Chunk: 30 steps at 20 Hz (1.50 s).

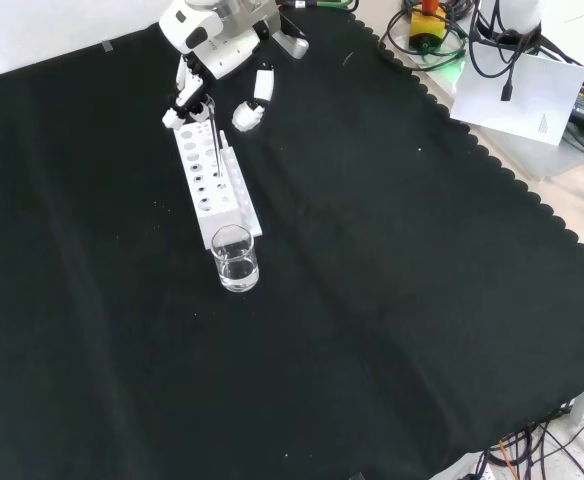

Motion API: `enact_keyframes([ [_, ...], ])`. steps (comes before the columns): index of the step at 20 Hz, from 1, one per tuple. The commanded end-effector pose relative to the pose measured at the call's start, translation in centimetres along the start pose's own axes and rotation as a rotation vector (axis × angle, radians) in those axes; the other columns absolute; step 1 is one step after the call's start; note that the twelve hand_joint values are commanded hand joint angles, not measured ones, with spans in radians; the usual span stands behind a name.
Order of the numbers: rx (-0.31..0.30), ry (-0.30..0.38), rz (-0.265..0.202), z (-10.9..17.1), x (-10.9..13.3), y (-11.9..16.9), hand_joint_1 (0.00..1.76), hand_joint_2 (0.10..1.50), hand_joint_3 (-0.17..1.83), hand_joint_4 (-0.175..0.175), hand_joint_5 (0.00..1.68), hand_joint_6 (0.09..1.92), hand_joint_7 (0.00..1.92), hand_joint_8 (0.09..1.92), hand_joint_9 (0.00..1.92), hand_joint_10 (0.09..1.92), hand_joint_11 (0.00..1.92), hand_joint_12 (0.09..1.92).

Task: Take the glass rod from the white test tube rack.

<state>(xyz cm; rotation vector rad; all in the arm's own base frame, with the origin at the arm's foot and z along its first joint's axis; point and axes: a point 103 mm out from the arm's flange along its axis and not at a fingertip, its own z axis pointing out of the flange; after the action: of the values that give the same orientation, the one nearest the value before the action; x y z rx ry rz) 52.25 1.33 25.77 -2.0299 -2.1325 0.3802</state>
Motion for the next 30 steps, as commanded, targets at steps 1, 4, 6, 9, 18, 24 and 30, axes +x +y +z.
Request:
enact_keyframes([
  [1,0.002,0.013,-0.004,0.4,-0.3,0.4,0.89,0.79,0.65,-0.175,0.41,0.11,0.85,0.96,1.09,0.86,0.96,1.22],
  [4,0.004,0.016,-0.001,0.4,-0.4,0.5,0.89,0.79,0.65,-0.175,0.45,0.13,0.87,0.96,1.11,0.87,0.99,1.22],
  [6,0.003,0.018,0.000,0.4,-0.4,0.8,0.90,0.80,0.64,-0.175,0.50,0.30,0.88,0.96,1.13,0.86,1.01,1.20],
  [9,0.006,0.028,0.001,0.4,-0.6,1.3,0.92,0.81,0.65,-0.175,0.64,0.68,0.88,0.97,1.16,0.85,1.05,1.18],
  [18,0.005,0.025,-0.001,0.5,-0.3,2.2,1.05,0.81,0.67,-0.175,0.77,0.85,0.91,0.98,1.29,0.77,1.33,0.98],
  [24,-0.032,0.051,-0.023,0.7,0.1,2.5,1.16,1.12,0.14,-0.152,0.80,1.18,0.91,1.13,1.37,0.92,1.55,0.64],
  [30,-0.075,0.048,-0.019,0.4,0.7,2.6,1.28,0.90,0.39,-0.170,1.01,0.86,1.07,1.18,1.39,0.97,1.53,0.53],
])
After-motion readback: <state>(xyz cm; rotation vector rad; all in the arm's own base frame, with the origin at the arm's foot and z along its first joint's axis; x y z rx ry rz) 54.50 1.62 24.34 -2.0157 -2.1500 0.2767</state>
